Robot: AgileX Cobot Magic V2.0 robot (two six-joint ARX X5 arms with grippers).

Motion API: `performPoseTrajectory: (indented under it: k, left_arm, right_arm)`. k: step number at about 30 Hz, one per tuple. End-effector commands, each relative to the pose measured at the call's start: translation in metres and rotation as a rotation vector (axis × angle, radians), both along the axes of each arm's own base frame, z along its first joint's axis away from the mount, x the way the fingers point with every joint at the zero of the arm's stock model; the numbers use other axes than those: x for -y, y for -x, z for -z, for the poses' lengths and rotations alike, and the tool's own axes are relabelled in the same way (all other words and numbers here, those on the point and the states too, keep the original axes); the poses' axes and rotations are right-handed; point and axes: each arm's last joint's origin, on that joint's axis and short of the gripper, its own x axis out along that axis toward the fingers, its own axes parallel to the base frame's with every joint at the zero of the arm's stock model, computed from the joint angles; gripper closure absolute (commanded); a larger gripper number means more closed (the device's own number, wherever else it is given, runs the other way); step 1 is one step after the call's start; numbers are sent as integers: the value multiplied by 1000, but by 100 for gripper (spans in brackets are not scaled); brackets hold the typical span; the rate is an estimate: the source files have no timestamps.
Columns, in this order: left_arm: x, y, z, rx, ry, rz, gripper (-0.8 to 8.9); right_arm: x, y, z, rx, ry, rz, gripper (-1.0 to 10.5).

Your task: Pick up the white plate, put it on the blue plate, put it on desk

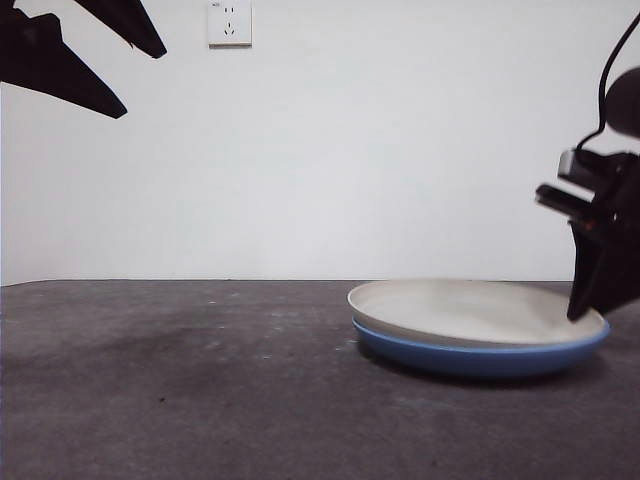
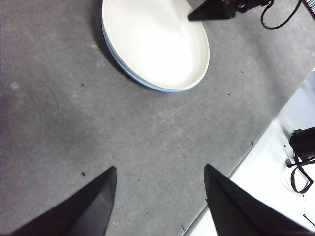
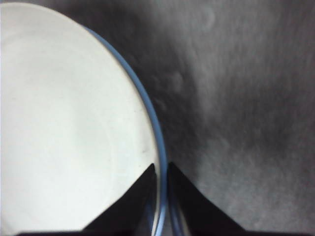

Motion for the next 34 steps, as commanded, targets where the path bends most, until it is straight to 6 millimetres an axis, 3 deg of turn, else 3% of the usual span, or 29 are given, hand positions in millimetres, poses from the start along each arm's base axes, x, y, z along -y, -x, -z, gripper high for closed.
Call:
performPoseTrajectory:
  k: [1,8,19,26,34]
  left_arm:
    - [2,-1,-3,20,4,18,529]
    - [2,-1,-3,21,4,19,529]
    - [2,-1,-3,21,5,19,529]
    - [2,-1,-3,21,5,19,529]
    - [2,-1,-3,20,5,19,529]
  right_arm:
    - [-2,0,-23,85,-66,17,937]
    - [-15,7,-55,185,-103,-6,937]
    - [-76,-5,-79,238,-84,-119,937]
    - [-110,-22,-59,177,-57,-169,937]
    - [-131,-36,-12,70,-26,-181,937]
